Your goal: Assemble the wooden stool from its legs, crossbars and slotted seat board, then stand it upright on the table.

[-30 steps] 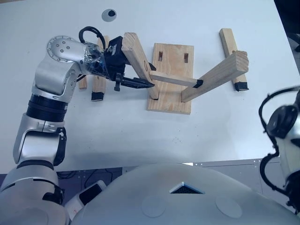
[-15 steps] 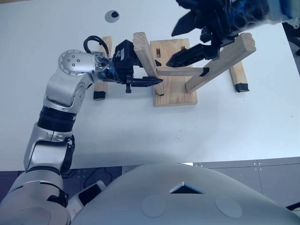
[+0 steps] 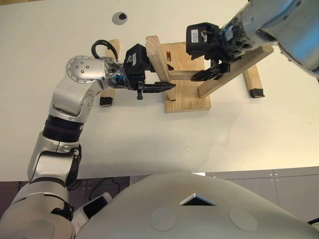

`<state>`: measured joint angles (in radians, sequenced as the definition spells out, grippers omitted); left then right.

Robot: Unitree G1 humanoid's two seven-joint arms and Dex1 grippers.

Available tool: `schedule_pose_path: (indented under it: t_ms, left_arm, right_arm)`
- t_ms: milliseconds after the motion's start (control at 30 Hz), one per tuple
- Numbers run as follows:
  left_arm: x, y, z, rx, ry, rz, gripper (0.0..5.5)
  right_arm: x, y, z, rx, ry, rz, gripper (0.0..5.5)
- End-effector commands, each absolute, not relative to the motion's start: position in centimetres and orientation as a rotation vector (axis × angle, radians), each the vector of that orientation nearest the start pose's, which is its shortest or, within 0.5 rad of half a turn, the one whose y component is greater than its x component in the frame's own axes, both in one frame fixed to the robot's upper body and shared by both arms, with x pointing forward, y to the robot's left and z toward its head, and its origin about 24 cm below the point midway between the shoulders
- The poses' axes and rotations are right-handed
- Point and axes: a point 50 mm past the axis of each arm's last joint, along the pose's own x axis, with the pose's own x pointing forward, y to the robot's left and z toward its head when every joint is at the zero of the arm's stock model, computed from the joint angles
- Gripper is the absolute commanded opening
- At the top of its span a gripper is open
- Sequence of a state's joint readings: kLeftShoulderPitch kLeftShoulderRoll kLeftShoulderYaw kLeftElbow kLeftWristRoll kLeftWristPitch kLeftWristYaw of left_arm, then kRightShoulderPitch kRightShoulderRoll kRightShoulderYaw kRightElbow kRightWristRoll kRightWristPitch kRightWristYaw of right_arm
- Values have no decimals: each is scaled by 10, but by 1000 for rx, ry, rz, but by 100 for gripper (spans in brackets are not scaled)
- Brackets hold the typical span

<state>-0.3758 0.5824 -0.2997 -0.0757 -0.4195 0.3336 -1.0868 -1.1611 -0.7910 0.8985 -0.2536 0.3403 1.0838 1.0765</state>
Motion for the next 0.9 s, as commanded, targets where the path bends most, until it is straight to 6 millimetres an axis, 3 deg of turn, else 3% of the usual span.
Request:
schedule_pose_path:
  t_ms: [33, 333, 700, 800, 900]
  left_arm:
    - [261, 137, 76, 212, 391, -1363, 201]
    - [255, 134, 78, 205, 377, -1388, 201]
    - [244, 108, 101, 446, 330, -1522, 201]
    - [242, 109, 98, 487, 357, -1527, 201]
    - [242, 109, 80, 464, 454, -1534, 201]
  right_arm:
    - [282, -86, 180, -959, 754, 1298, 205]
    - [273, -81, 145, -879, 829, 1312, 47]
    - [263, -65, 109, -842, 965, 1347, 46]
    - [261, -60, 94, -849, 1022, 1366, 46]
    - [262, -50, 101, -748, 995, 1380, 47]
